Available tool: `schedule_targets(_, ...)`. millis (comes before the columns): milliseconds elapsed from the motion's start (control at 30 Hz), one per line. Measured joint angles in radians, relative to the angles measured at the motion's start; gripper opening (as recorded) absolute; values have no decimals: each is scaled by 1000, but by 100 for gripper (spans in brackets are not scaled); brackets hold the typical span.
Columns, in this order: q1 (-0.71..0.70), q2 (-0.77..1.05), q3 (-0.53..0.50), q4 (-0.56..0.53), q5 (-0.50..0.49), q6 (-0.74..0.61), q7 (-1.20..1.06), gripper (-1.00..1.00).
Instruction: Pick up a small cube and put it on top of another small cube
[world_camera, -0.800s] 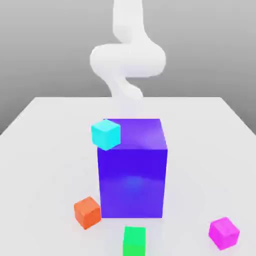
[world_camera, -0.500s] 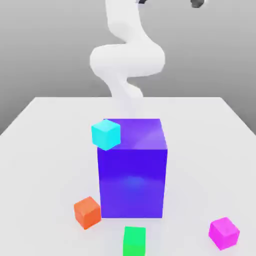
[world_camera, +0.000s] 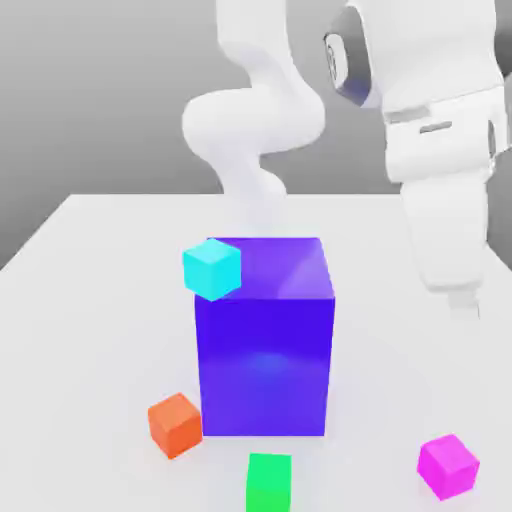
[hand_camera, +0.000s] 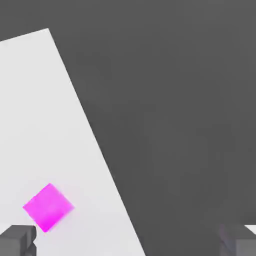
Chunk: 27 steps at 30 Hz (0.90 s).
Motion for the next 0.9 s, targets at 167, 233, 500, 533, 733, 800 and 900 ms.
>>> schedule_targets(167, 30, 135, 27, -12, -22, 54, -169, 0)
schedule_targets(233, 37, 186, 38, -17, -47, 78, -225, 0)
schedule_targets(500, 68, 404, 61, -18, -170, 208, -361, 0)
schedule_targets(533, 63, 441, 68, -11, -165, 236, -367, 0)
schedule_targets(733, 55, 500, 79, 1, -155, 280, -376, -100)
schedule_targets(800, 52, 511, 82, 3, -154, 287, -378, -100)
schedule_targets(900, 63, 439, 69, -12, -170, 232, -367, -100)
